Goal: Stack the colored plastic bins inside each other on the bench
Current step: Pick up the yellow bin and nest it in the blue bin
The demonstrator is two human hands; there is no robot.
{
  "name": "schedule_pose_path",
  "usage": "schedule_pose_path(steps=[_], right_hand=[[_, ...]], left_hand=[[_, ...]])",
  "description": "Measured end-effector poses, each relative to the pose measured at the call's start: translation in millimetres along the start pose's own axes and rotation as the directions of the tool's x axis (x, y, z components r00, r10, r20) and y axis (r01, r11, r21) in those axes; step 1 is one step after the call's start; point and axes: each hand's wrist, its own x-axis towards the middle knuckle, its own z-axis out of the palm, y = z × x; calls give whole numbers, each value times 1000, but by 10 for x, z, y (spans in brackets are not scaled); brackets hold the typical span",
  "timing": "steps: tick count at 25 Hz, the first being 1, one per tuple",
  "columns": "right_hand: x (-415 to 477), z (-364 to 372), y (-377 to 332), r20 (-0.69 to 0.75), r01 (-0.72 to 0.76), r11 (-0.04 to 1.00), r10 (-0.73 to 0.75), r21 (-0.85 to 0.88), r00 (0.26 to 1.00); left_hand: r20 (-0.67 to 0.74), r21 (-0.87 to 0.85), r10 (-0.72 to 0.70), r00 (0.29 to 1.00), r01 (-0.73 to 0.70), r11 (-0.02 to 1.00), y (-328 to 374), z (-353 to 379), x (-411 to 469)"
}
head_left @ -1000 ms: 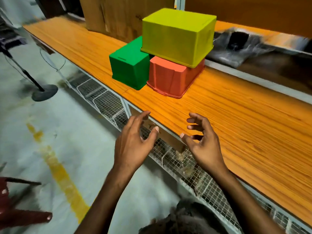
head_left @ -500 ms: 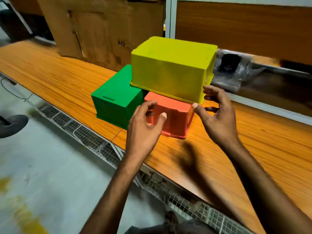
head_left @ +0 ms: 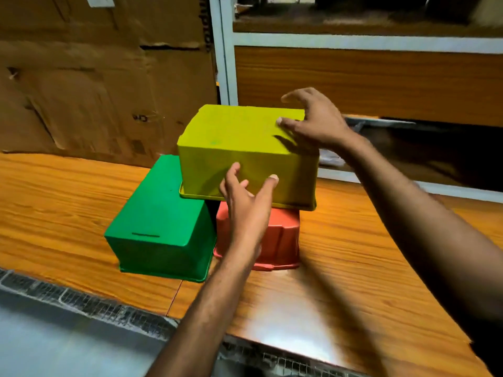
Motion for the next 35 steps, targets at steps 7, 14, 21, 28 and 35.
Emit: schedule_pose_path(steps=[7, 14, 21, 28, 35], right_hand=[[726, 234, 230, 285, -68, 978, 124, -200, 950], [688, 113, 249, 311, -188, 961, 119, 204, 943], [59, -273, -78, 156, -222, 709, 158, 669, 975], [-531, -312, -133, 120, -105, 408, -12, 907, 993], [-607, -204, -202, 140, -182, 583, 117, 792, 983]], left_hand=[[43, -60, -146, 988, 149, 987, 143, 280, 68], [85, -12, -103, 991, 104, 994, 257, 286, 78], [-8, -246, -86, 996, 82, 966, 556, -334, 363], [-46, -415, -8, 999, -12, 910, 540, -894, 566], [38, -311, 171, 985, -151, 938, 532, -935, 524]])
